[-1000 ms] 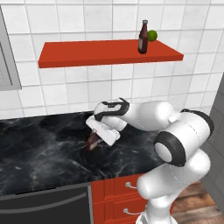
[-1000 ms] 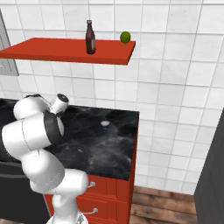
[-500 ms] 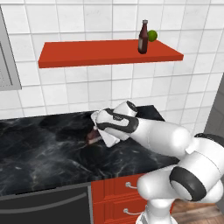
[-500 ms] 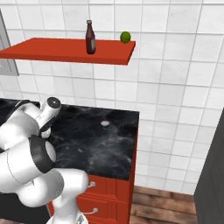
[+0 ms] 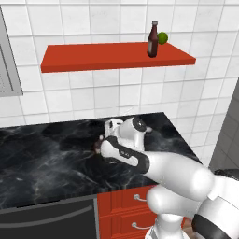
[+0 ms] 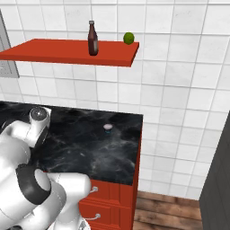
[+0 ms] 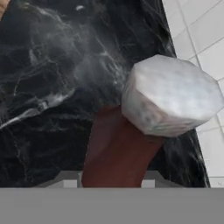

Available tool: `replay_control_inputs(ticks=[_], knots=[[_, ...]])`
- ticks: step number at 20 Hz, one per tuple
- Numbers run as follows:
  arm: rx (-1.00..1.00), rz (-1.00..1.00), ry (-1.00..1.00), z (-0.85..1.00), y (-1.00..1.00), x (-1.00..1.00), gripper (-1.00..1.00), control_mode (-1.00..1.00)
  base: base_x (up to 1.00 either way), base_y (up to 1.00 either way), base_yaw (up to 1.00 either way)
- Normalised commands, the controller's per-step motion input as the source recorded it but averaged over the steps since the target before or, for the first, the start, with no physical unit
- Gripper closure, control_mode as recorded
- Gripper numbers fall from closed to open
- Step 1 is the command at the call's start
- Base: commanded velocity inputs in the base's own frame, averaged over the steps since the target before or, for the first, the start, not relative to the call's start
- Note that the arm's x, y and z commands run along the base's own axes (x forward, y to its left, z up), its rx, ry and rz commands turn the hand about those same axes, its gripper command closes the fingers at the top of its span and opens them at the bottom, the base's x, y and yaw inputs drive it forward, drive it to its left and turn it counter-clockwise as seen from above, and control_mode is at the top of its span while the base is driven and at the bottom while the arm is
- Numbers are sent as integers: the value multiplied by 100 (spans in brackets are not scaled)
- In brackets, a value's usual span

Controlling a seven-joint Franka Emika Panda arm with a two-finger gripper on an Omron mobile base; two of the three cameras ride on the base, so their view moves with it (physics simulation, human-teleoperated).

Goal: Pick the ketchup and ketchup from the counter and place them in the cabinet.

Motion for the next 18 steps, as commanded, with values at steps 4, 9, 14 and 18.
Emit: replay_control_inputs(ticks=[4, 9, 14, 18], knots=[[11, -38, 20, 49, 0, -6, 100, -100, 0, 0, 0], [23, -37, 13, 60, 0, -39, 100, -100, 0, 0, 0], [31, -41, 5, 68, 0, -56, 100, -100, 0, 0, 0], [30, -41, 3, 63, 0, -76, 100, -100, 0, 0, 0]])
